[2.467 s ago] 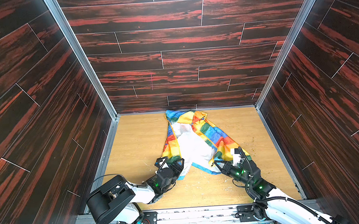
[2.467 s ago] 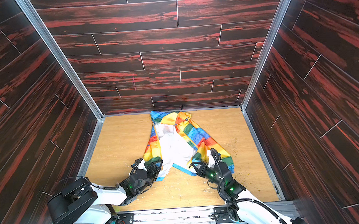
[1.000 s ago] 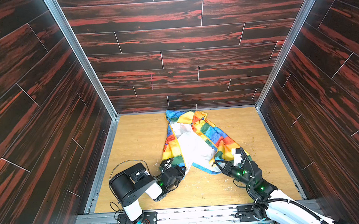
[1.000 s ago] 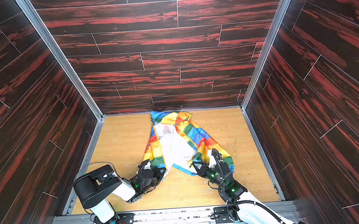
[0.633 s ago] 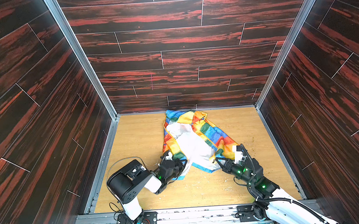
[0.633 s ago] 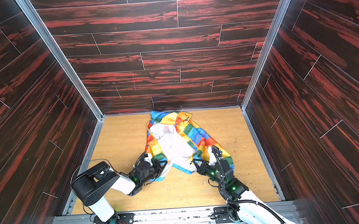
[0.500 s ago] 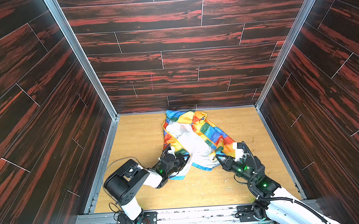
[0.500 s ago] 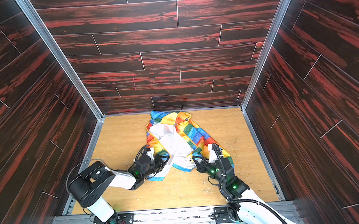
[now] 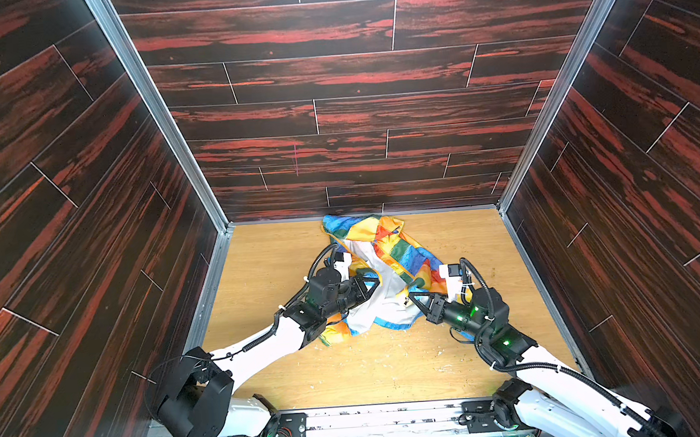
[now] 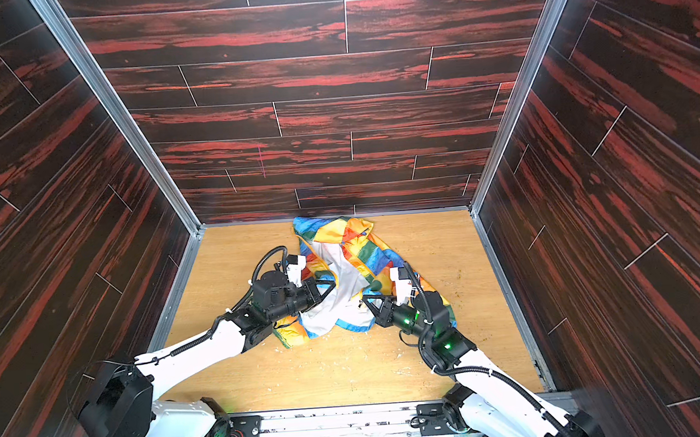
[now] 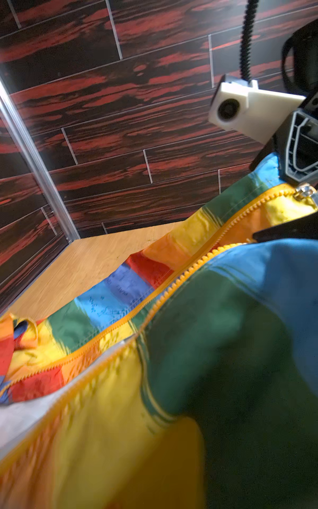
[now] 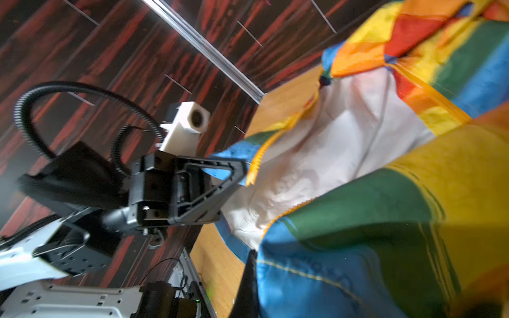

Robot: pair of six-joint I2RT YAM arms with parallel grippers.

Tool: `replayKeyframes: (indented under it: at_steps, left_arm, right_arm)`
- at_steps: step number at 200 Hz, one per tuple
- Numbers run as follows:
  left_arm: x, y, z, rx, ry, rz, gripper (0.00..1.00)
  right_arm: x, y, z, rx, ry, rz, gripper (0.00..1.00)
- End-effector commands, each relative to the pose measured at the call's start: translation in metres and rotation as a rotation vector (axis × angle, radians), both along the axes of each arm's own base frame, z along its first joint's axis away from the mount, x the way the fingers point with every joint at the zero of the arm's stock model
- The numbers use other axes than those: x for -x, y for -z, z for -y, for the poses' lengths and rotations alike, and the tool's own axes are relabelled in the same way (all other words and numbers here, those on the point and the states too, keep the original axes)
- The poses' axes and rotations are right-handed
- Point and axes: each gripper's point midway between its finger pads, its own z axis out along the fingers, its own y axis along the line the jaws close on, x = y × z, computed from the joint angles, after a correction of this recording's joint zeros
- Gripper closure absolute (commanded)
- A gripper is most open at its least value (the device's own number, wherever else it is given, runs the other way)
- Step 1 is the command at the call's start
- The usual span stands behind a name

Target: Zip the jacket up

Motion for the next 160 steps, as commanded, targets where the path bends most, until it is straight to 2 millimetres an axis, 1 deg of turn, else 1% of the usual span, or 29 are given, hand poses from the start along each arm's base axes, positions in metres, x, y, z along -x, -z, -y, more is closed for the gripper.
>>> replayKeyframes:
  at_steps: [1, 21, 29, 43, 69, 99, 117, 136, 160]
  left_arm:
    - [0.007, -0.050, 0.013, 0.054, 0.110, 0.127, 1.00]
    - [0.011, -0.078, 0.019, 0.080, 0.161, 0.209, 1.00]
    - [0.012, -0.090, 0.018, 0.102, 0.160, 0.249, 1.00]
    - [0.013, -0.113, 0.014, 0.157, 0.139, 0.324, 1.00]
    - [0.015, -0.141, 0.010, 0.233, 0.120, 0.403, 1.00]
    - [0.014, -0.157, 0.020, 0.291, 0.150, 0.429, 1.00]
    - [0.013, -0.166, 0.027, 0.317, 0.161, 0.451, 1.00]
    - [0.013, -0.175, 0.034, 0.334, 0.174, 0.473, 1.00]
    - [0.008, -0.173, 0.038, 0.331, 0.167, 0.477, 1.00]
  right_arm:
    - [0.008, -0.038, -0.006, -0.131, -0.093, 0.135, 1.00]
    - [0.006, -0.053, -0.005, -0.185, -0.107, 0.196, 1.00]
    - [0.004, -0.063, -0.003, -0.210, -0.109, 0.230, 1.00]
    - [-0.001, -0.070, 0.000, -0.244, -0.108, 0.250, 1.00]
    - [-0.014, -0.083, 0.014, -0.336, -0.083, 0.269, 1.00]
    - [-0.025, -0.094, 0.023, -0.453, -0.084, 0.276, 1.00]
    - [-0.028, -0.104, 0.029, -0.539, -0.098, 0.295, 1.00]
    - [-0.032, -0.110, 0.026, -0.543, -0.107, 0.305, 1.00]
    - [-0.031, -0.125, 0.028, -0.553, -0.105, 0.348, 1.00]
